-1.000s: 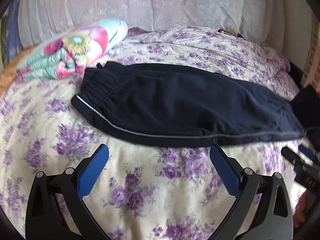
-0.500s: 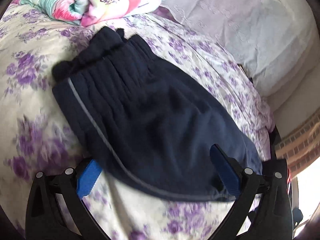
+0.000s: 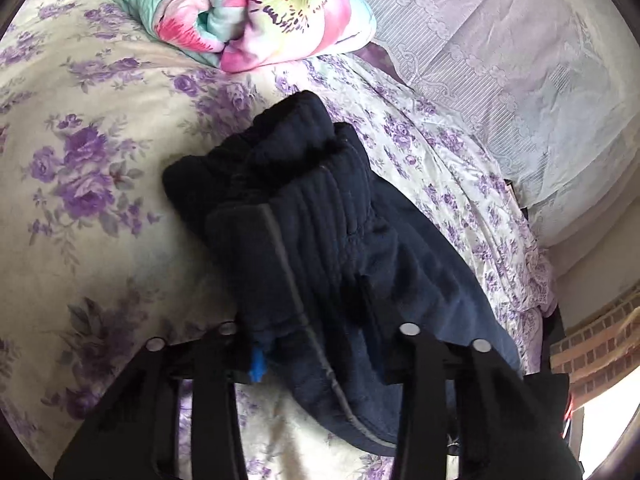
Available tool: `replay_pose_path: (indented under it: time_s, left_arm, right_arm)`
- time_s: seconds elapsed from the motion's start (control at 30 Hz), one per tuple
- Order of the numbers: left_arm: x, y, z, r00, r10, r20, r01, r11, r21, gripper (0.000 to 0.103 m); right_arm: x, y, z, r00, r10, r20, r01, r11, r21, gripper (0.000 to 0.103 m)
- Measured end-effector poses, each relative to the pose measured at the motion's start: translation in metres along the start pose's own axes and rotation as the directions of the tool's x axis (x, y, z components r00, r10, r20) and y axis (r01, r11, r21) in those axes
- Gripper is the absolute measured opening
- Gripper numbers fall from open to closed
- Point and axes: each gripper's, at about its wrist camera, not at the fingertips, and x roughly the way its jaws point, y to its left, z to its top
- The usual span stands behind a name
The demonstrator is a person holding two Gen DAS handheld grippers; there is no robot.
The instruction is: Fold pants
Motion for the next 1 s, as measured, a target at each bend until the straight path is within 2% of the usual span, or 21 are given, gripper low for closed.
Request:
replay_pose_path:
  time_s: [0.07, 0.17, 0.27, 0.37, 0.43, 0.5, 0.53, 0.57, 0.63, 0.7, 0.77, 0.8, 0.83, 0.9, 0.93, 0.97, 1.0]
  left_arm:
    - [-0.007, -0.001, 0.001, 1.000, -0.013, 0.024, 0.013, 1.000, 0.009, 0.024]
    - [-0.024, -0.009, -0.003, 0.997, -0.004, 0.074, -0.001, 0.998, 0.065, 0.019]
    - [-0.055, -0.015, -0.014, 0.993, -0.011, 0.115, 0.000, 0.996, 0.091, 0.018]
    - [-0.106, -0.014, -0.029, 0.986, -0.063, 0.156, 0.044, 0.992, 0.121, 0.017]
    - [-0.155, -0.004, -0.043, 0.967, -0.056, 0.247, 0.008, 0.981, 0.191, 0.017]
    - [-0.197, 0.015, -0.052, 0.938, -0.009, 0.346, -0.070, 0.974, 0.215, 0.017]
    - [-0.216, 0.032, -0.053, 0.925, 0.019, 0.378, -0.099, 0.976, 0.194, 0.016]
    - [-0.228, 0.050, -0.049, 0.921, 0.043, 0.386, -0.113, 0.980, 0.162, 0.016]
    - [-0.242, 0.100, -0.042, 0.932, 0.100, 0.349, -0.127, 0.990, 0.057, 0.017]
    - [-0.238, 0.140, -0.046, 0.944, 0.152, 0.294, -0.154, 0.988, -0.017, 0.017]
    - [-0.234, 0.158, -0.049, 0.962, 0.109, 0.250, -0.092, 0.993, -0.077, 0.020]
    - [-0.237, 0.160, -0.049, 0.959, 0.094, 0.266, -0.074, 0.994, -0.084, 0.023]
    - [-0.238, 0.157, -0.049, 0.949, 0.123, 0.290, -0.105, 0.992, -0.077, 0.031]
    - [-0.234, 0.151, -0.049, 0.940, 0.171, 0.294, -0.158, 0.985, -0.070, 0.037]
    - [-0.233, 0.150, -0.051, 0.937, 0.196, 0.291, -0.185, 0.981, -0.065, 0.046]
    - [-0.231, 0.148, -0.051, 0.933, 0.212, 0.291, -0.202, 0.977, -0.064, 0.059]
    - [-0.232, 0.145, -0.051, 0.925, 0.231, 0.303, -0.220, 0.973, -0.068, 0.065]
  right_arm:
    - [0.001, -0.006, 0.002, 1.000, -0.015, 0.014, 0.015, 1.000, 0.022, 0.100]
    - [0.003, -0.013, 0.005, 1.000, -0.025, 0.007, 0.025, 0.999, 0.047, 0.100]
    - [0.003, -0.019, 0.007, 1.000, -0.017, 0.002, 0.017, 0.997, 0.072, 0.100]
    - [-0.005, -0.024, 0.004, 1.000, -0.005, 0.005, 0.004, 0.996, 0.089, 0.100]
    - [-0.018, -0.028, -0.003, 0.999, 0.044, 0.006, -0.045, 0.992, 0.121, 0.100]
    - [-0.033, -0.029, -0.016, 0.995, 0.099, 0.008, -0.099, 0.985, 0.139, 0.100]
    - [-0.040, -0.029, -0.024, 0.993, 0.121, 0.009, -0.121, 0.983, 0.139, 0.100]
    - [-0.047, -0.030, -0.034, 0.991, 0.136, 0.005, -0.136, 0.982, 0.135, 0.100]
    - [-0.057, -0.034, -0.051, 0.987, 0.160, -0.014, -0.156, 0.977, 0.142, 0.100]
    - [-0.065, -0.039, -0.058, 0.983, 0.181, 0.004, -0.180, 0.970, 0.165, 0.100]
    - [-0.068, -0.042, -0.059, 0.987, 0.161, 0.013, -0.160, 0.970, 0.182, 0.100]
    - [-0.064, -0.043, -0.057, 0.989, 0.150, -0.003, -0.147, 0.971, 0.187, 0.100]
    - [-0.059, -0.044, -0.054, 0.990, 0.140, -0.019, -0.134, 0.973, 0.185, 0.100]
    - [-0.052, -0.040, -0.049, 0.993, 0.106, -0.042, -0.098, 0.982, 0.163, 0.100]
    - [-0.046, -0.036, -0.045, 0.995, 0.087, -0.051, -0.079, 0.986, 0.144, 0.100]
    - [-0.038, -0.033, -0.039, 0.996, 0.069, -0.065, -0.061, 0.991, 0.121, 0.100]
    - [-0.031, -0.032, -0.035, 0.996, 0.052, -0.078, -0.043, 0.993, 0.108, 0.100]
